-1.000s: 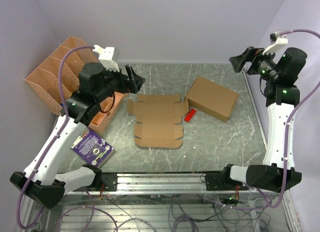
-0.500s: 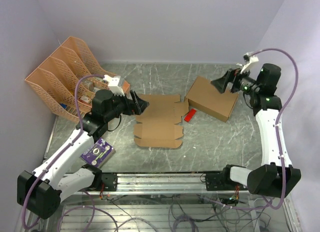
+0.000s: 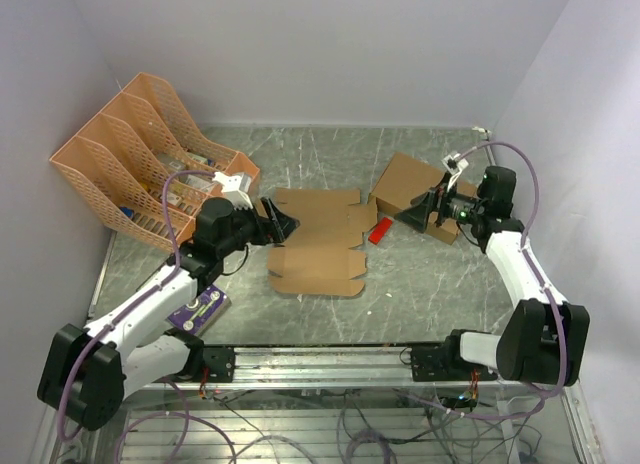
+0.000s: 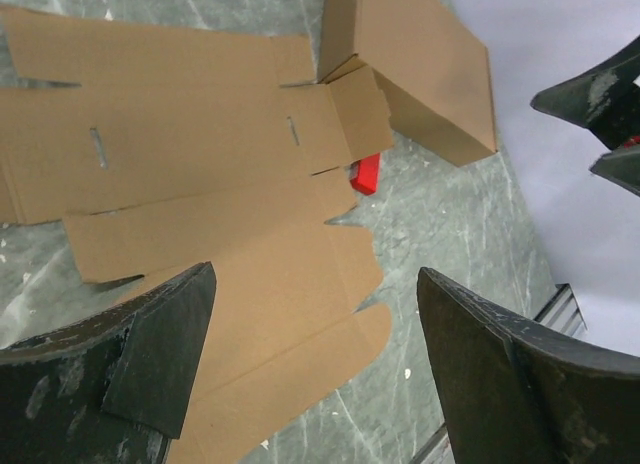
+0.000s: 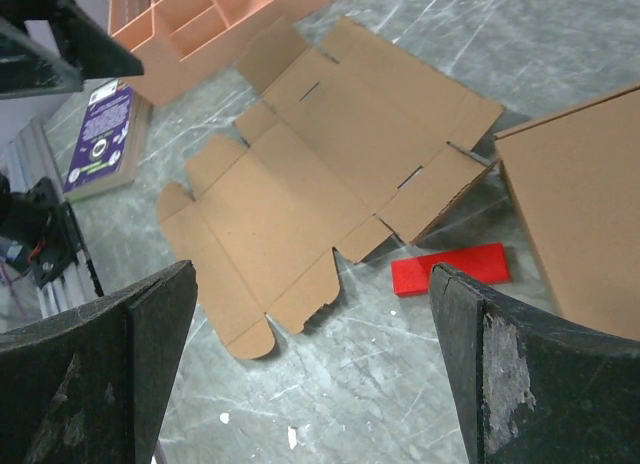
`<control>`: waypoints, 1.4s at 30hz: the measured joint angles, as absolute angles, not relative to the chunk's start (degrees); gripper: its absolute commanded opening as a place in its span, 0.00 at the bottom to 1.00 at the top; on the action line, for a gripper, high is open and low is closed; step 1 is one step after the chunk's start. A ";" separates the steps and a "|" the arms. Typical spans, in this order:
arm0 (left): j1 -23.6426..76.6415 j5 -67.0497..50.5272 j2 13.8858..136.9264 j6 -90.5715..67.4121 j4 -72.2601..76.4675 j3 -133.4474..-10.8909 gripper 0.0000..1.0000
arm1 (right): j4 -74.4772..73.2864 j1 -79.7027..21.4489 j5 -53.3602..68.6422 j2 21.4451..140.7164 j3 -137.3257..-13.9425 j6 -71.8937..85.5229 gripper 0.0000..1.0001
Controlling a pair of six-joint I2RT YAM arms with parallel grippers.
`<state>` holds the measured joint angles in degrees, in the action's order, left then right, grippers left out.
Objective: Fold the paper box
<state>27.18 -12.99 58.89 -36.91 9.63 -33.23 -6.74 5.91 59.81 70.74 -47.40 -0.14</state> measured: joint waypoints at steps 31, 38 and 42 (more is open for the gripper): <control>22.31 -5.69 69.21 -39.55 13.80 -26.74 0.82 | 1.98 -15.18 16.60 93.67 -50.54 11.81 0.29; 22.31 -6.48 64.66 -39.51 13.98 -24.64 0.81 | 2.07 -16.25 15.81 95.90 -51.11 13.30 0.08; 22.31 -7.90 62.48 -39.48 13.96 -24.29 0.81 | 1.87 -16.21 16.01 96.25 -51.11 13.56 0.00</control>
